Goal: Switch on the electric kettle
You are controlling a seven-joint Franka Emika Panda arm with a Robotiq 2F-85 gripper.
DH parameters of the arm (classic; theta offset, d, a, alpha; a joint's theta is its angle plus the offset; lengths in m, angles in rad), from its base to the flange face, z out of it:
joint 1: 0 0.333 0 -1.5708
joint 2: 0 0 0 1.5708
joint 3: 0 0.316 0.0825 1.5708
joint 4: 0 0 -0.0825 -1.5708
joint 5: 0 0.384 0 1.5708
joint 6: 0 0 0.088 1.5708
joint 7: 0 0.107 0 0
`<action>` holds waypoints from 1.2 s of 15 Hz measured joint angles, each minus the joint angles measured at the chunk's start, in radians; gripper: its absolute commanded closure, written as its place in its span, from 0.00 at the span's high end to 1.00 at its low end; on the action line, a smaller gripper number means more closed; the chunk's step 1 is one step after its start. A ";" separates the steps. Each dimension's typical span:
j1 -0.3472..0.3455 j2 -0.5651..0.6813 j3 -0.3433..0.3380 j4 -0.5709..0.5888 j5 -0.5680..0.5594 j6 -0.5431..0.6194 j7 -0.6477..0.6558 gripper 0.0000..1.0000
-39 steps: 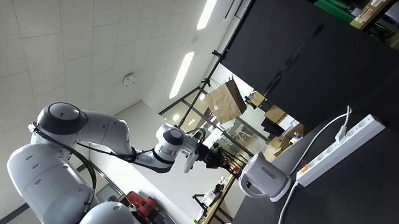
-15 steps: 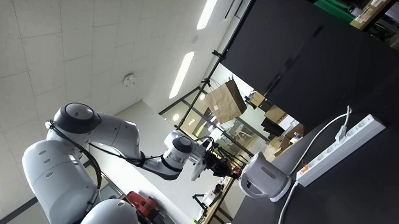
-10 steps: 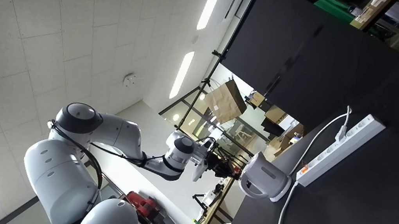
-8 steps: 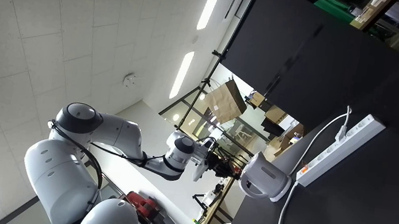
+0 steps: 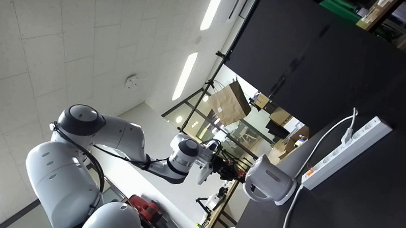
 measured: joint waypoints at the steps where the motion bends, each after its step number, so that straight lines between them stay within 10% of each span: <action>1: 0.000 0.003 -0.002 0.000 0.000 0.002 0.000 0.00; 18: 0.007 -0.084 -0.011 0.004 0.000 -0.014 0.003 0.00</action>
